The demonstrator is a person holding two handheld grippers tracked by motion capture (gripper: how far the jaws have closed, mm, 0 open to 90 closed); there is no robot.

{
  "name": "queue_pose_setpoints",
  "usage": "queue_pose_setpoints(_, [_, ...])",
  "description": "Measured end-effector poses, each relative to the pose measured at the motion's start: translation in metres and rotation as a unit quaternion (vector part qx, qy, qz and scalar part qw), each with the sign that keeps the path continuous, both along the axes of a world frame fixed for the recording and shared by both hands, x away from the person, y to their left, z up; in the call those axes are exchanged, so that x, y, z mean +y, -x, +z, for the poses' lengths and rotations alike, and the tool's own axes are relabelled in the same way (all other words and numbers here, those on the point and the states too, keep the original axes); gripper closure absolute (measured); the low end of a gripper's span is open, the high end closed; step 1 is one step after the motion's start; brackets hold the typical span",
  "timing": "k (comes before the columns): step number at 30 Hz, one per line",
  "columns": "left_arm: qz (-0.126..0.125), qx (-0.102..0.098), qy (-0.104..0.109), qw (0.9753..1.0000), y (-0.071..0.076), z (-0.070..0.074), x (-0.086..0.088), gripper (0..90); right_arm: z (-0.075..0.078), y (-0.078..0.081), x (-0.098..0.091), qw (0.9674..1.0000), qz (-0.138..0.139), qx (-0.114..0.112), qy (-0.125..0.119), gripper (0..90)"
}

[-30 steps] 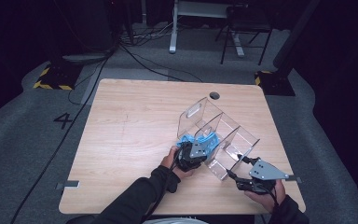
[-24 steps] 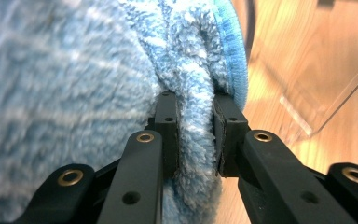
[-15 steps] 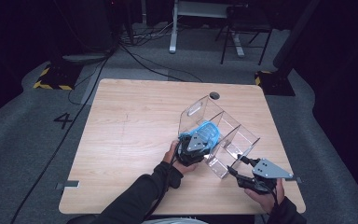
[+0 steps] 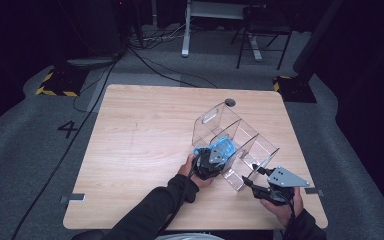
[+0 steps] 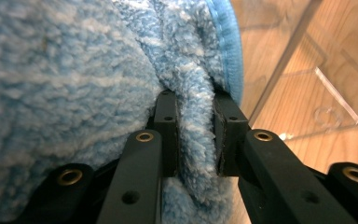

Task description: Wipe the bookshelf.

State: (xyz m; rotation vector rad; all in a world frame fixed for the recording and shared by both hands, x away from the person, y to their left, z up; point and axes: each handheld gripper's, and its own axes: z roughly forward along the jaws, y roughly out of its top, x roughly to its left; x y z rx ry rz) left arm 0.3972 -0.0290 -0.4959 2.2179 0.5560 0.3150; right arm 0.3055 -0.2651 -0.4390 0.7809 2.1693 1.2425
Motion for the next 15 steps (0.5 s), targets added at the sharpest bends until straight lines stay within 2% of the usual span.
queue_pose_setpoints(1, [0.002, 0.006, 0.002, 1.0000, 0.001, 0.000, 0.000, 76.0, 0.000, -0.002, -0.001, 1.0000, 0.006, 0.003, -0.002, 45.7])
queue_pose_setpoints(5, [0.001, 0.003, -0.012, 0.9999, 0.005, 0.001, 0.005, 76.7, 0.001, -0.006, 0.000, 0.9991, 0.038, 0.017, -0.007, 46.4])
queue_pose_setpoints(6, [-0.001, 0.004, -0.017, 0.9999, 0.007, 0.001, 0.009, 76.8, 0.001, -0.007, 0.004, 0.9980, 0.060, 0.022, -0.006, 47.1])
queue_pose_setpoints(9, [0.003, 0.004, -0.018, 0.9998, 0.010, 0.001, 0.015, 76.8, 0.001, -0.007, 0.010, 0.9968, 0.076, 0.024, -0.002, 47.2])
queue_pose_setpoints(10, [0.015, 0.008, -0.018, 0.9997, 0.013, 0.001, 0.020, 76.9, 0.001, -0.008, 0.012, 0.9967, 0.078, 0.025, -0.004, 47.1])
queue_pose_setpoints(13, [0.020, 0.001, -0.020, 0.9996, 0.016, 0.001, 0.026, 77.0, -0.001, -0.009, 0.015, 0.9966, 0.079, 0.023, -0.007, 46.2])
queue_pose_setpoints(15, [0.028, -0.002, -0.025, 0.9993, 0.019, 0.001, 0.030, 77.1, -0.001, -0.006, 0.019, 0.9980, 0.061, 0.014, 0.000, 40.7])
